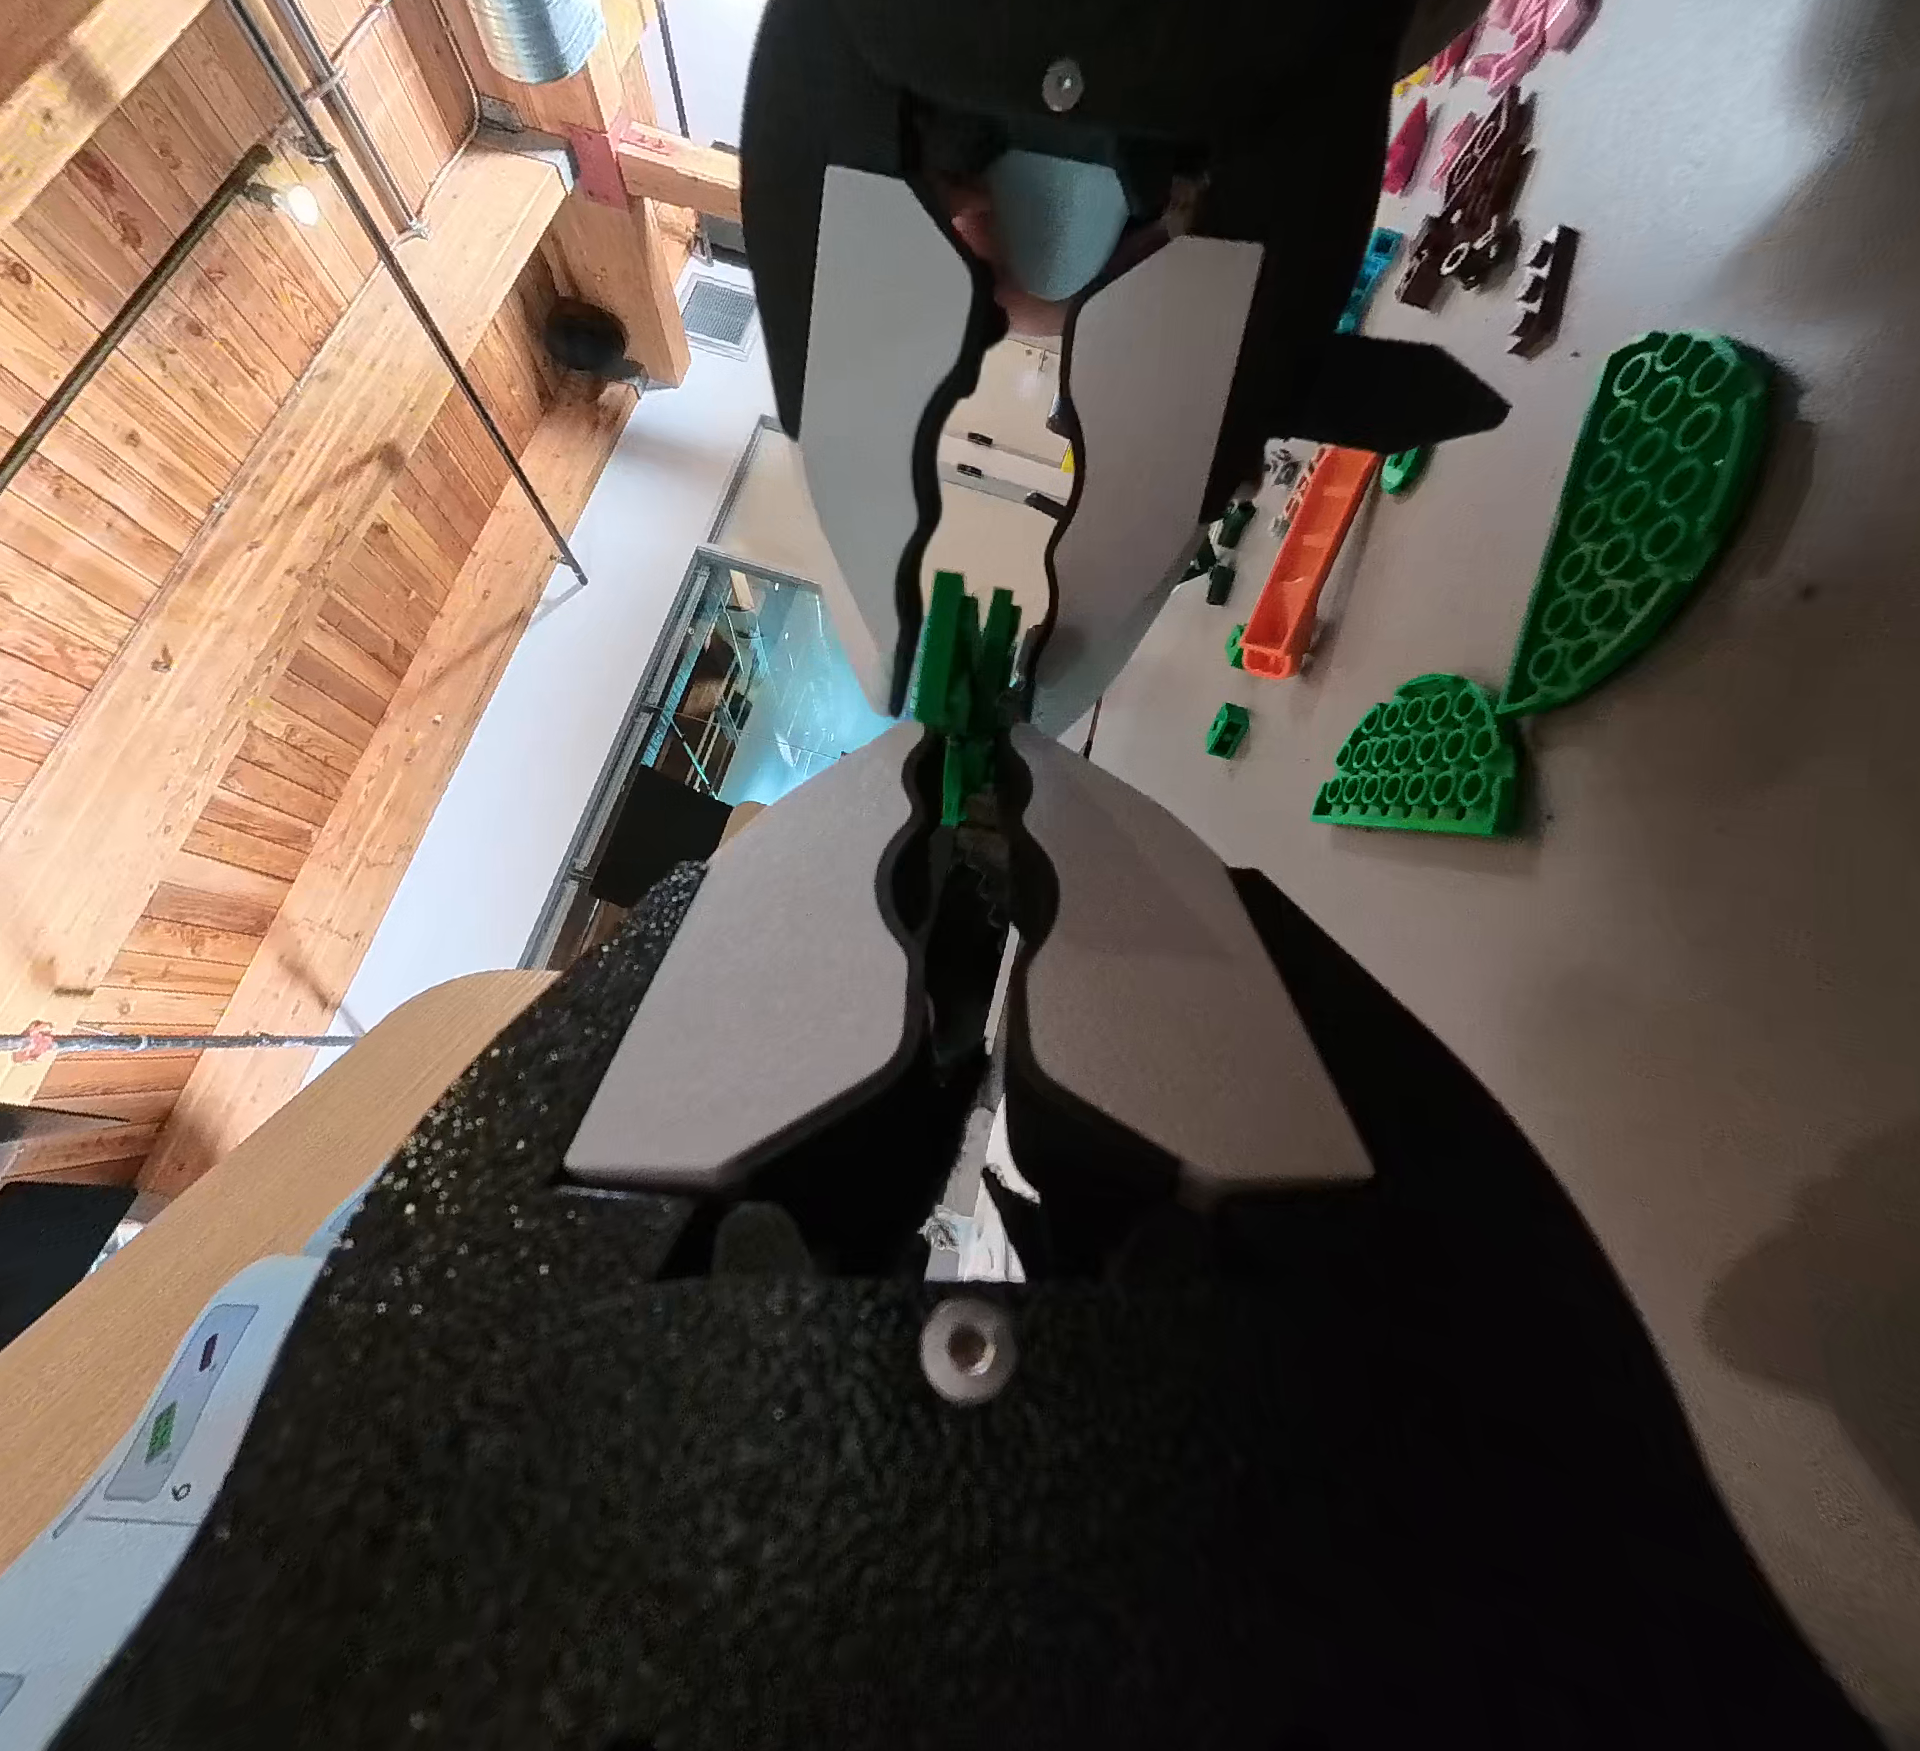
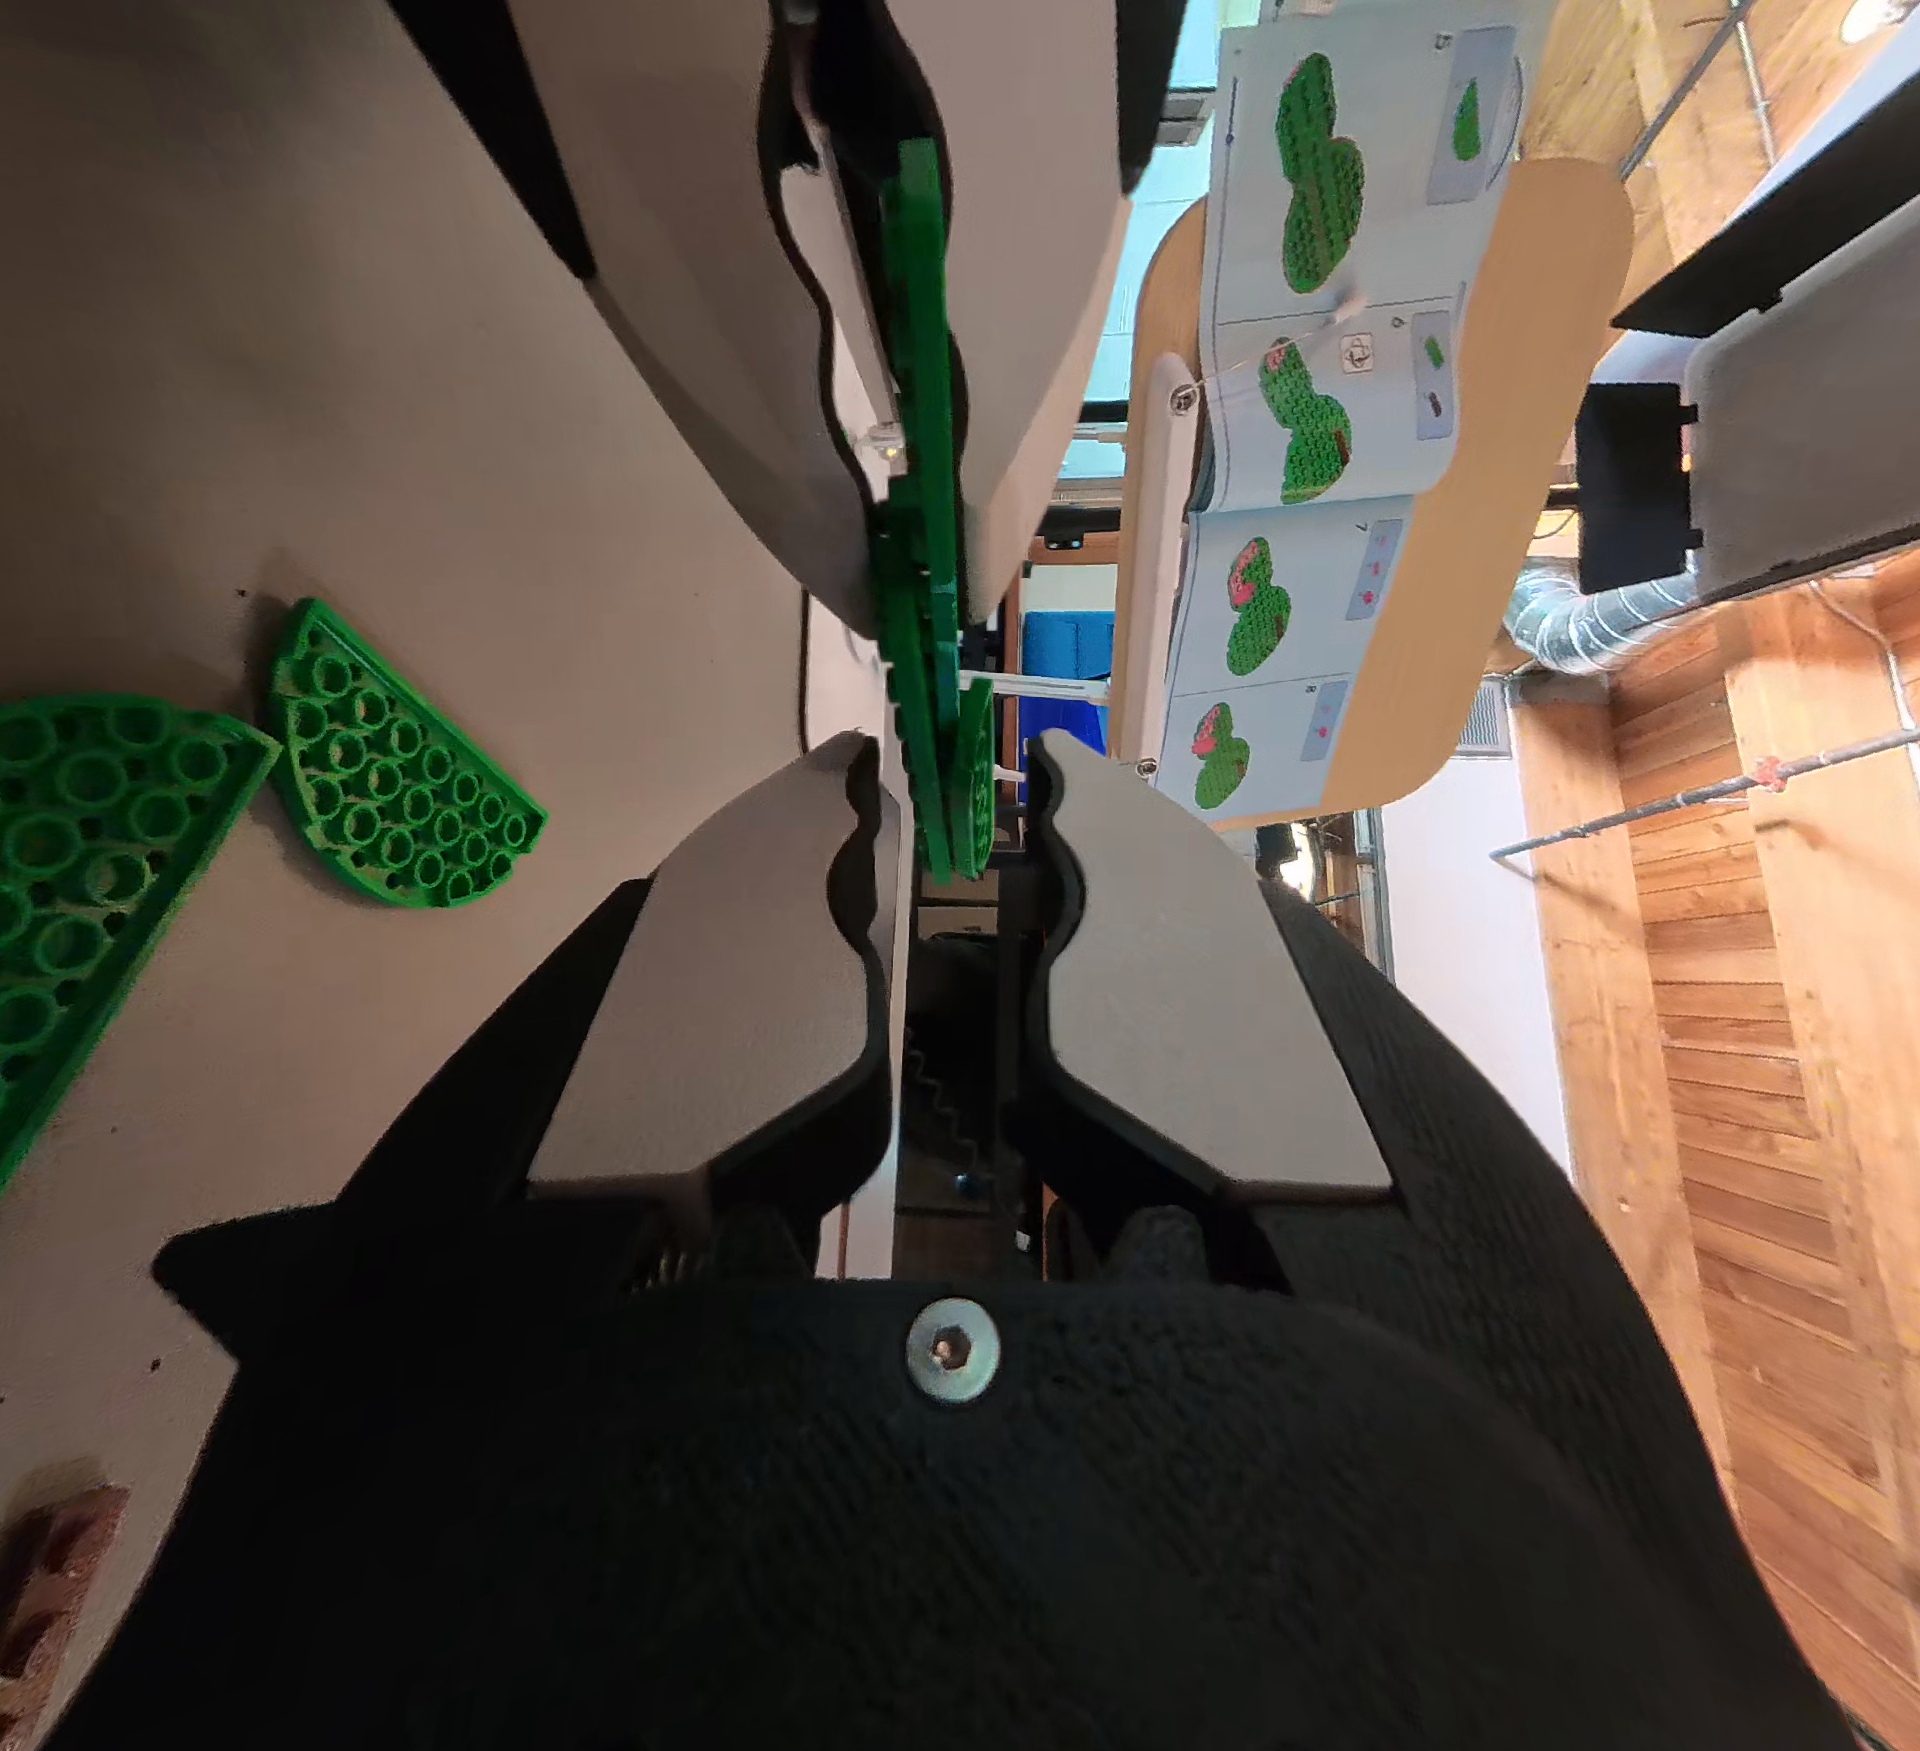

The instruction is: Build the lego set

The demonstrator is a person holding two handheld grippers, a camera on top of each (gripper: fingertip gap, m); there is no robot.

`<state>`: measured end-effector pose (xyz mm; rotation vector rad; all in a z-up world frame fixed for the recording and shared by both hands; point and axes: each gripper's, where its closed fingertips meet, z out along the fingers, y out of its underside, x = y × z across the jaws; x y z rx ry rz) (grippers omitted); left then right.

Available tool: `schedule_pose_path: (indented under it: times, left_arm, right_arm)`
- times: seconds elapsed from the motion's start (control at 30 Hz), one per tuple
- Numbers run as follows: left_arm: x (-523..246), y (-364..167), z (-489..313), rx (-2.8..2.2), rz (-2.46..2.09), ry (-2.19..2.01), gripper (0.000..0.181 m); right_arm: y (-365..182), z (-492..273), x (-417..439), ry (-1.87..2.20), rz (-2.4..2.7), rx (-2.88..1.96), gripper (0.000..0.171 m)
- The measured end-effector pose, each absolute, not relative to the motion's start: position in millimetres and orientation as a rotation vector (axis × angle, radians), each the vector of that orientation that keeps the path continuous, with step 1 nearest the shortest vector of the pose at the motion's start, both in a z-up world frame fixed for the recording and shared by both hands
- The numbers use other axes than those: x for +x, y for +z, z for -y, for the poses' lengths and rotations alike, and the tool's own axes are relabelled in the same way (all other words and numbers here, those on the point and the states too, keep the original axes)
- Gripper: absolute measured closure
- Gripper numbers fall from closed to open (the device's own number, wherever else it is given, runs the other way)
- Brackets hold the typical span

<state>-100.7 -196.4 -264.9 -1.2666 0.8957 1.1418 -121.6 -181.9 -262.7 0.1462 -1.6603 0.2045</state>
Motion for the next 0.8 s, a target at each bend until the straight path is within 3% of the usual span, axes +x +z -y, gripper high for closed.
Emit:
schedule_pose_path:
  times: [0.13, 0.8]
  left_arm:
    - [-100.3, -264.4, 196.8, -1.262, -0.897, 1.144, 0.172]
    - [-95.9, -268.2, 197.1, -1.248, -0.949, 1.169, 0.172]
  right_arm:
    - [-262.3, 182.4, -118.7, 0.192, 1.653, 0.165, 0.158]
    - [-265.9, 179.7, -110.2, 0.105, 1.635, 0.235, 0.157]
